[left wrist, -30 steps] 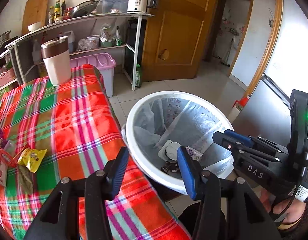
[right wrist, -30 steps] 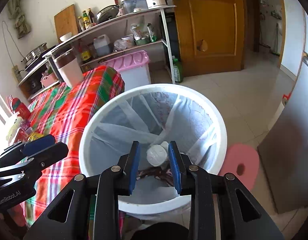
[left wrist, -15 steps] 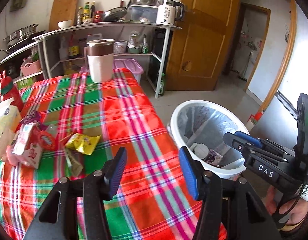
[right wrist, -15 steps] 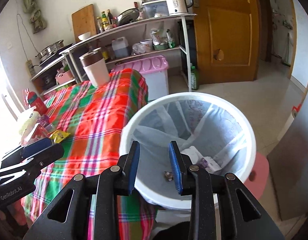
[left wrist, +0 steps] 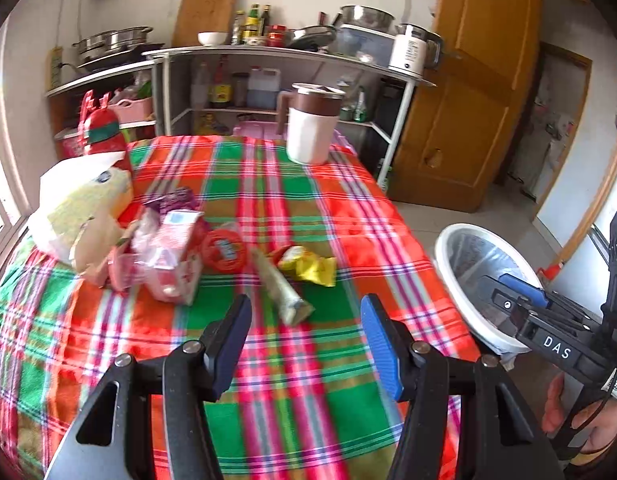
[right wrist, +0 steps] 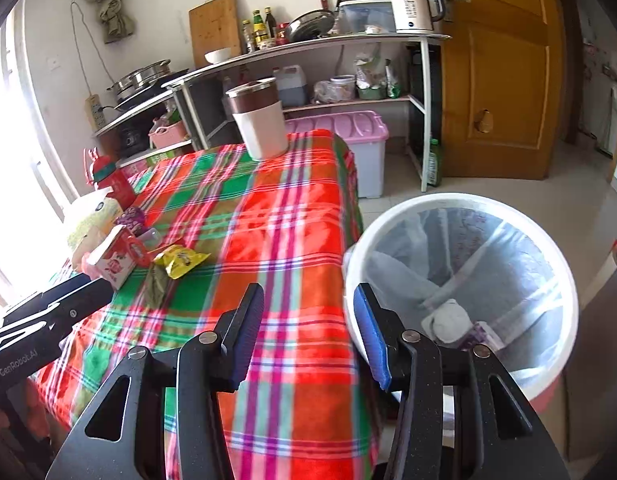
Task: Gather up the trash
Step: 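Grasp the yellow snack bag with the right gripper while the left grasps the pink carton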
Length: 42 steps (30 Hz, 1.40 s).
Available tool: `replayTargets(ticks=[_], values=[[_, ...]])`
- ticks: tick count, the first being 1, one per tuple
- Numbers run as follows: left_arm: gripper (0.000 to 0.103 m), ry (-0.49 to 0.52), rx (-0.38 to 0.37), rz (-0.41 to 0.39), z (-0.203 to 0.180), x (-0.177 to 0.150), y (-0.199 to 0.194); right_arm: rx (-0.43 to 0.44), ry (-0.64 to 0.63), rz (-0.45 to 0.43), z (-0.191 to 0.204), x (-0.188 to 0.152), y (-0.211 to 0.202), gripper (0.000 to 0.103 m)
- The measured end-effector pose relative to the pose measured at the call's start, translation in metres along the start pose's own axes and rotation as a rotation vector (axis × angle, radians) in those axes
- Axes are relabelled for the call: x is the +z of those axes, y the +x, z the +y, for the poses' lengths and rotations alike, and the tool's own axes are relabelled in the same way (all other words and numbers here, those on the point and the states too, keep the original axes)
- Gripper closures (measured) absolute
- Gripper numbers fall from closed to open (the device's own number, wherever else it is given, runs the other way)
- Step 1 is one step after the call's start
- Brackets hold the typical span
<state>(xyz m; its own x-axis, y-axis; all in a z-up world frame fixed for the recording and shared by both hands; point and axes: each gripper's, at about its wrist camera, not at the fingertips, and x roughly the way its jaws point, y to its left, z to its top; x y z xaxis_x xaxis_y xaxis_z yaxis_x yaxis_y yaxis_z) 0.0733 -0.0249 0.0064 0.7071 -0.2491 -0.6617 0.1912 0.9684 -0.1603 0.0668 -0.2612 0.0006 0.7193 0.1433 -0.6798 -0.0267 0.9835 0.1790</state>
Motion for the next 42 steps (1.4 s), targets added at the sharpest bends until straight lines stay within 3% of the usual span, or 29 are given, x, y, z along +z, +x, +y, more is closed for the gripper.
replayTargets(ticks=[8, 16, 21, 42], values=[[0.044, -0.08, 0.08, -0.004, 0.055, -0.005, -0.003, 0.047, -0.058, 0.028, 0.04, 0.002, 0.021, 0.055], [0.044, -0.109, 0.096, 0.001, 0.082, -0.004, 0.003, 0.084, -0.094, 0.06, 0.07, 0.006, 0.05, 0.054], [0.044, -0.117, 0.095, 0.006, 0.091, 0.003, 0.011, 0.108, -0.138, 0.081, 0.086, 0.015, 0.071, 0.049], [0.042, -0.088, 0.085, 0.064, 0.095, 0.023, 0.059, 0.146, -0.252, 0.16, 0.118, 0.036, 0.135, 0.047]])
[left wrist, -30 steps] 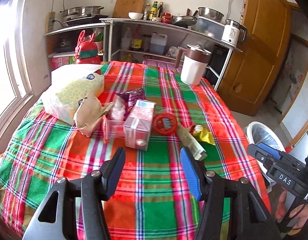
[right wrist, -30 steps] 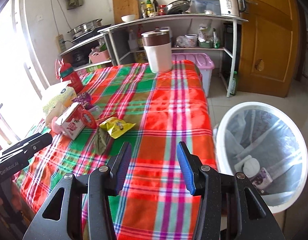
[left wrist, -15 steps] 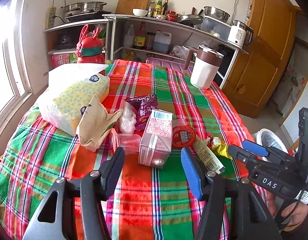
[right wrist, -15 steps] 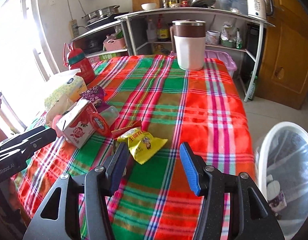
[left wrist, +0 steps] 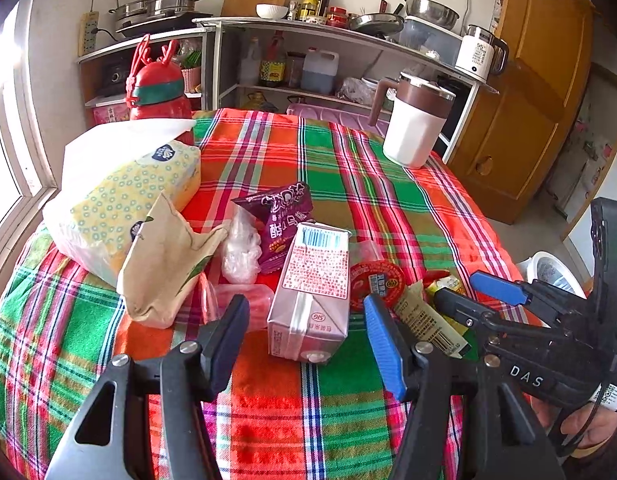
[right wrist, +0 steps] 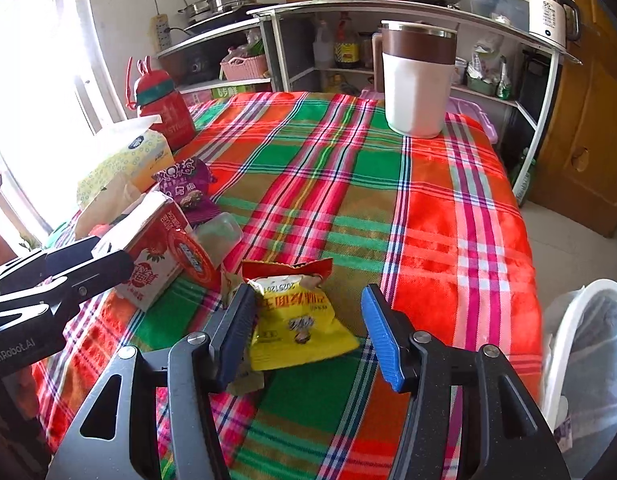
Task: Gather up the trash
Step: 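Grasp the yellow snack bag with the right gripper while the left grasps the pink carton, then carry the yellow bag and pink carton together over the white bin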
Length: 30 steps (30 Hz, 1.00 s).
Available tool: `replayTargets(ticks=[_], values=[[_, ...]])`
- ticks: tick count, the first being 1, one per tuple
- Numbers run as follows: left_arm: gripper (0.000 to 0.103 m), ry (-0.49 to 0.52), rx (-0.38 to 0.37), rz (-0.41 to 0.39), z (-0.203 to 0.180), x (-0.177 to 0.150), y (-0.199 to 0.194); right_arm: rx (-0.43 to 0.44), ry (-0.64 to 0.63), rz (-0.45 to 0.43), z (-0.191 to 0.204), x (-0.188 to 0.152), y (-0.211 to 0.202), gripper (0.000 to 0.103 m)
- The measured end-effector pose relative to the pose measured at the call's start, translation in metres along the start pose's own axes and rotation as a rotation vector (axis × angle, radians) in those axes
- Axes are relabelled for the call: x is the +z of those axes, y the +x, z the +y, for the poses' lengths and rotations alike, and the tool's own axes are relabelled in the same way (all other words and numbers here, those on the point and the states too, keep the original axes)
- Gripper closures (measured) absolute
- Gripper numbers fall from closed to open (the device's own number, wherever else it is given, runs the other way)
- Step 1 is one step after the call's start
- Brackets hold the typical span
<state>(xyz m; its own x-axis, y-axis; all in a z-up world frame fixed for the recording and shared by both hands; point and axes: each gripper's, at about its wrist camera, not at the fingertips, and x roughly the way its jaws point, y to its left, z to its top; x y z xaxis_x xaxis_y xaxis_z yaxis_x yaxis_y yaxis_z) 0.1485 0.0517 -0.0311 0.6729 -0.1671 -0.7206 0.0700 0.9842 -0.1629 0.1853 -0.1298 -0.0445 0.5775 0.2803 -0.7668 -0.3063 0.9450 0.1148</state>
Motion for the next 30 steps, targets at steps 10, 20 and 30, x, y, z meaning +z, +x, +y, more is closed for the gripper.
replayTargets(ticks=[10, 20, 30], values=[[0.049, 0.004, -0.012, 0.007, -0.002, 0.001, 0.006, 0.019, 0.029, -0.001, -0.004, -0.001, 0.002, 0.054], [0.063, 0.017, 0.003, 0.004, -0.007, 0.001, 0.006, 0.002, 0.05, -0.012, -0.006, -0.004, -0.003, 0.063], [0.064, 0.012, -0.004, -0.022, -0.01, -0.004, -0.01, 0.003, 0.072, -0.057, -0.01, -0.008, -0.022, 0.065]])
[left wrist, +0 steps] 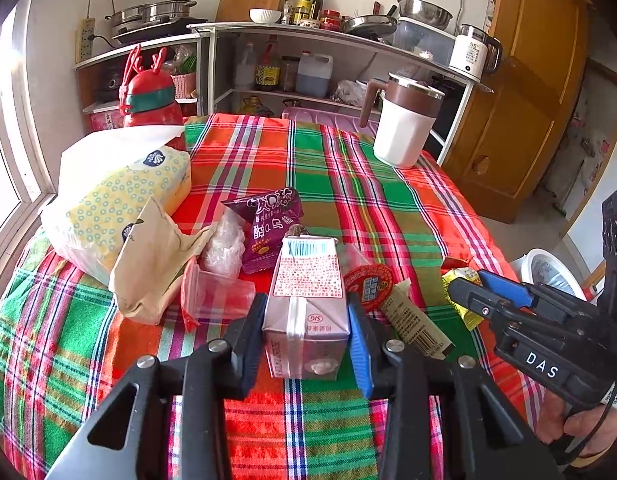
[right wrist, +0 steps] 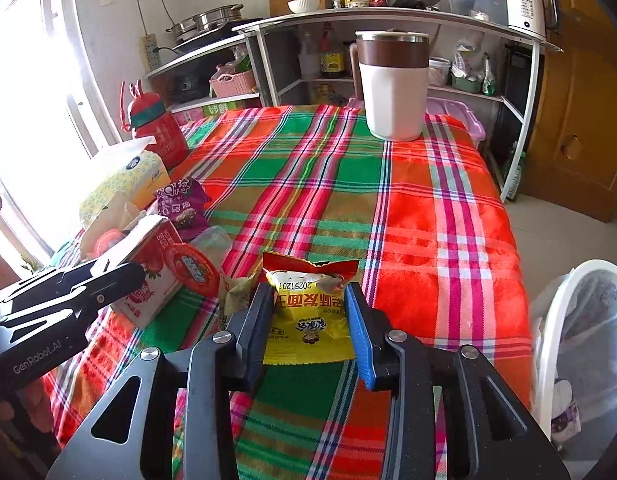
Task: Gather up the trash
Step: 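Carry the yellow bag and pink carton together over the white bin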
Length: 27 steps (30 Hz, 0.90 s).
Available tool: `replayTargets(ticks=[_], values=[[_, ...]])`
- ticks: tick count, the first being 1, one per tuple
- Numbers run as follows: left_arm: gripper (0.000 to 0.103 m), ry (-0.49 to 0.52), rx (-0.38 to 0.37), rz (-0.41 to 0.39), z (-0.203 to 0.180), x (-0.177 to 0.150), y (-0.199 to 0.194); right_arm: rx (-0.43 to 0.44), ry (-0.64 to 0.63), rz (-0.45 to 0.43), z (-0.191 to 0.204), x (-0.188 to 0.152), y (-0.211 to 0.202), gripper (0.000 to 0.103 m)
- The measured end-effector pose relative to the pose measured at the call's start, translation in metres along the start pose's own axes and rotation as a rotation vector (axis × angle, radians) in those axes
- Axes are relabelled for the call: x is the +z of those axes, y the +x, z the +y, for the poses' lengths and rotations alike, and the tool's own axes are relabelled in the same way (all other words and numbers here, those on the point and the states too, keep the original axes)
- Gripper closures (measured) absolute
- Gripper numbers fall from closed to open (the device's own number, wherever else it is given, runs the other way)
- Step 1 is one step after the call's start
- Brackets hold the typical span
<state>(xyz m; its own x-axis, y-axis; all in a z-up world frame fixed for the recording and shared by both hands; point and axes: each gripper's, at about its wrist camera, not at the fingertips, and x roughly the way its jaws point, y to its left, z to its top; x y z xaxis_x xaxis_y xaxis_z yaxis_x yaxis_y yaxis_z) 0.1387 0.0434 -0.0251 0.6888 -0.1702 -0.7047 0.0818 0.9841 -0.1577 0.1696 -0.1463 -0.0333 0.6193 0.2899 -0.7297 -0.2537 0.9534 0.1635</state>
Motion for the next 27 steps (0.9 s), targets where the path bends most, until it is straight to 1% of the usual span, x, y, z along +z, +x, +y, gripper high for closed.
replayTargets(ticks=[19, 27], values=[[0.064, -0.016, -0.012, -0.071, -0.004, -0.005, -0.038, 0.003, 0.036, -0.064, -0.008, -0.011, -0.037, 0.065], [0.064, 0.015, -0.041, -0.099, -0.023, -0.003, -0.052, -0.005, 0.05, -0.102, -0.014, -0.015, -0.058, 0.065]])
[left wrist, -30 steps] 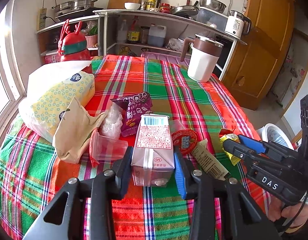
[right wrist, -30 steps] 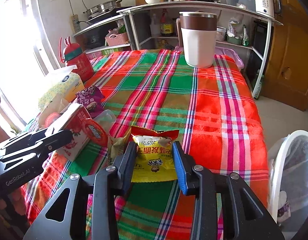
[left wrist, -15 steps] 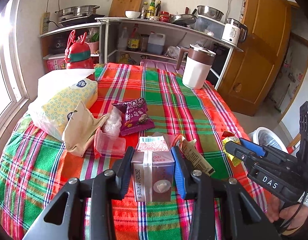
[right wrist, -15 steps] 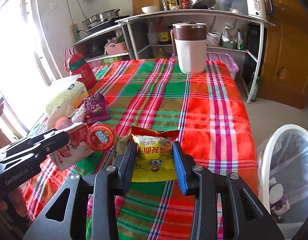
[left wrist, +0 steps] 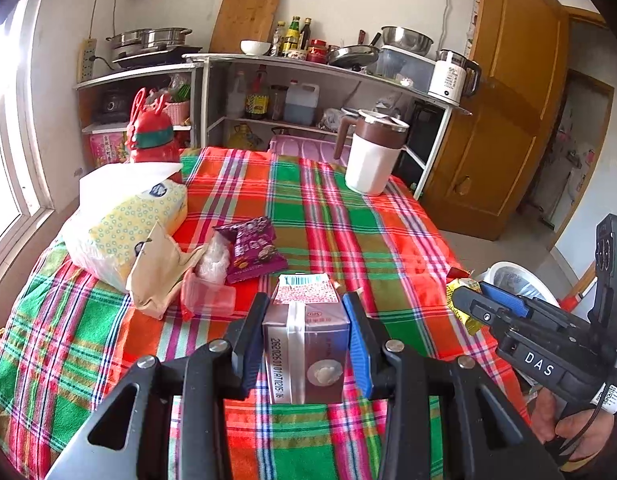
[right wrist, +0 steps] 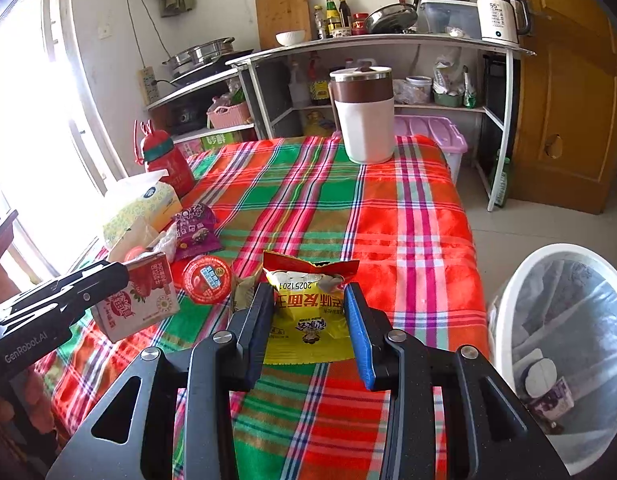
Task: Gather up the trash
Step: 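Carry the yellow bag and pink carton together over the white bin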
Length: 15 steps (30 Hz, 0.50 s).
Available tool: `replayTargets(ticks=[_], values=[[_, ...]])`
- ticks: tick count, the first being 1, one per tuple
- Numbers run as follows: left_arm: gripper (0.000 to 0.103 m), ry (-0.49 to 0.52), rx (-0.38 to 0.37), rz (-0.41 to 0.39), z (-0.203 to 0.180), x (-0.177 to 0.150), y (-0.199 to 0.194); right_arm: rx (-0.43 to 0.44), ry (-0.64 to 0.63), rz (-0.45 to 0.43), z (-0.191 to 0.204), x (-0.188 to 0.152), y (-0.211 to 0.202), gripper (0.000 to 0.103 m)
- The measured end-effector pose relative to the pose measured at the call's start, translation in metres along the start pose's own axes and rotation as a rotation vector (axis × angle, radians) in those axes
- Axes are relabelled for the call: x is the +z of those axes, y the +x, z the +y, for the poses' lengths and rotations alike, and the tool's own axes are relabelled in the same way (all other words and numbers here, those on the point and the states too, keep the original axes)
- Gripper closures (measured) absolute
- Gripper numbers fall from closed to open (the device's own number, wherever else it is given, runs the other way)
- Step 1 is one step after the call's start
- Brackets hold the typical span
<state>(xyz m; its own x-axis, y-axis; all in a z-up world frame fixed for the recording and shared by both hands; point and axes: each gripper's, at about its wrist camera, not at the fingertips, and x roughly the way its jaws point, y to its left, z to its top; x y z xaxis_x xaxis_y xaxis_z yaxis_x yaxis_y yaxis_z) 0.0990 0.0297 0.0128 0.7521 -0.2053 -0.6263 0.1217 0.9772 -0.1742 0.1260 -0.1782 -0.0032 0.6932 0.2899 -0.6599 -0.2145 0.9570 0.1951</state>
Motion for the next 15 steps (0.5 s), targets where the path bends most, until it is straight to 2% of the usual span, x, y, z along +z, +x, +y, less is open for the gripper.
replayTargets(ticks=[8, 15], values=[[0.064, 0.057, -0.054, -0.004, -0.037, 0.005, 0.001, -0.048, 0.035, -0.029, -0.024, -0.003, -0.025, 0.065], [0.064, 0.105, -0.144, 0.023, -0.078, 0.004, 0.01, -0.101, 0.075, -0.039, -0.054, -0.01, -0.045, 0.065]])
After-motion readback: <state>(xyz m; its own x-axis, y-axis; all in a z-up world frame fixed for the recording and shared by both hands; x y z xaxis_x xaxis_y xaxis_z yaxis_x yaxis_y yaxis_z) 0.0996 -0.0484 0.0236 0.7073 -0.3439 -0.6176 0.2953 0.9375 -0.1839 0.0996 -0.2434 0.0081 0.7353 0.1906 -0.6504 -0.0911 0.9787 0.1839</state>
